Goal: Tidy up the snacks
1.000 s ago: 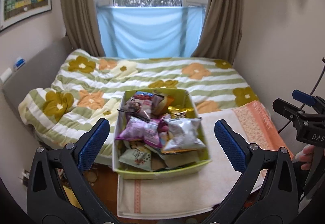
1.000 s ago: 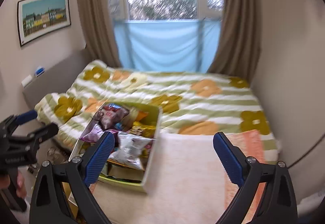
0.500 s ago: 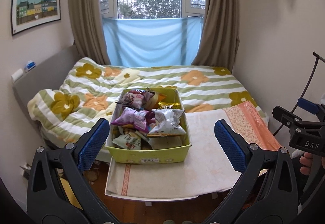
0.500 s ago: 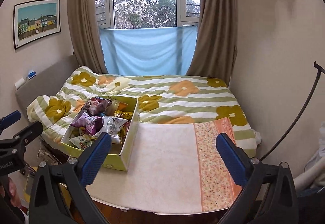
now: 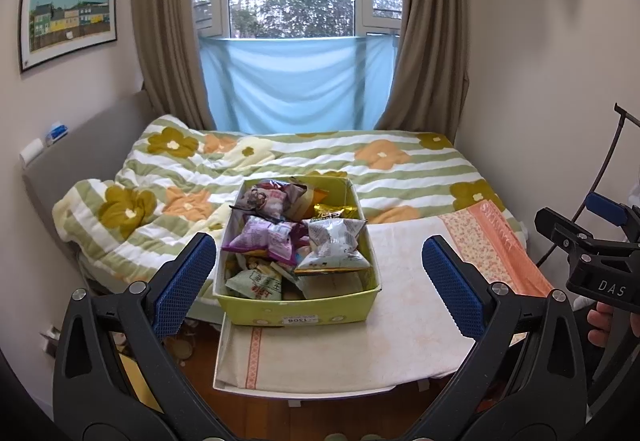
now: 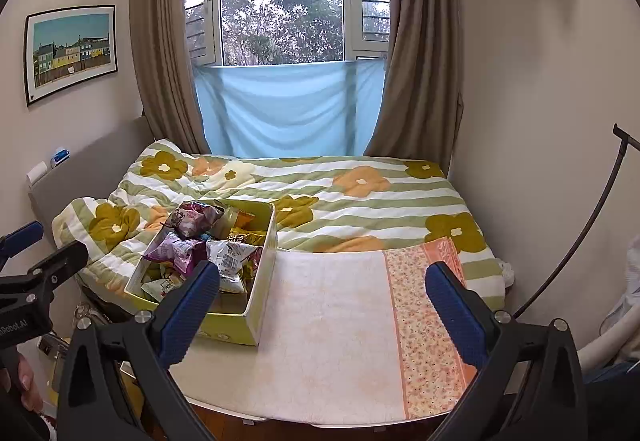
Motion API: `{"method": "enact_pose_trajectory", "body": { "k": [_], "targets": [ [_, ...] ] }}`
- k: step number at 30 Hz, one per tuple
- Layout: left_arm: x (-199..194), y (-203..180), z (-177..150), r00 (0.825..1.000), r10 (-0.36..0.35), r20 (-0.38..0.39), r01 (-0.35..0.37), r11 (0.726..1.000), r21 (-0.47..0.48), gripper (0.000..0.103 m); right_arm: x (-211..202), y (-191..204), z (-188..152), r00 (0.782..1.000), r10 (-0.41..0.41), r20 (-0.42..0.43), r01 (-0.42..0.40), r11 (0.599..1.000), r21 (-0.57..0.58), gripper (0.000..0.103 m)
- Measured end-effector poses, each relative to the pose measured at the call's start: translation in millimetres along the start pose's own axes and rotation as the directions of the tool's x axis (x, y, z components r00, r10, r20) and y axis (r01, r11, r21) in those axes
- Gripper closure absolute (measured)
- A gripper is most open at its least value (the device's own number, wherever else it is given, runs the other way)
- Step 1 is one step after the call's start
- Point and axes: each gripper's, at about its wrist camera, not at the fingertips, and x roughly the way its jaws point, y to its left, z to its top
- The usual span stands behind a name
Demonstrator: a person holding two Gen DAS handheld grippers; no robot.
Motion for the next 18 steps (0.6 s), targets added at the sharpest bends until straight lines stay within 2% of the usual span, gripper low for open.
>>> {"method": "enact_pose_trajectory", "body": {
  "k": [18],
  "targets": [
    [3.9, -1.3, 1.1, 1.0, -0.002, 0.011, 0.002, 1.0, 0.007, 0.001, 3.4, -1.4, 1.1, 1.0, -0.023, 0.001, 0.023, 1.0, 0.018, 0.001]
  ]
}}
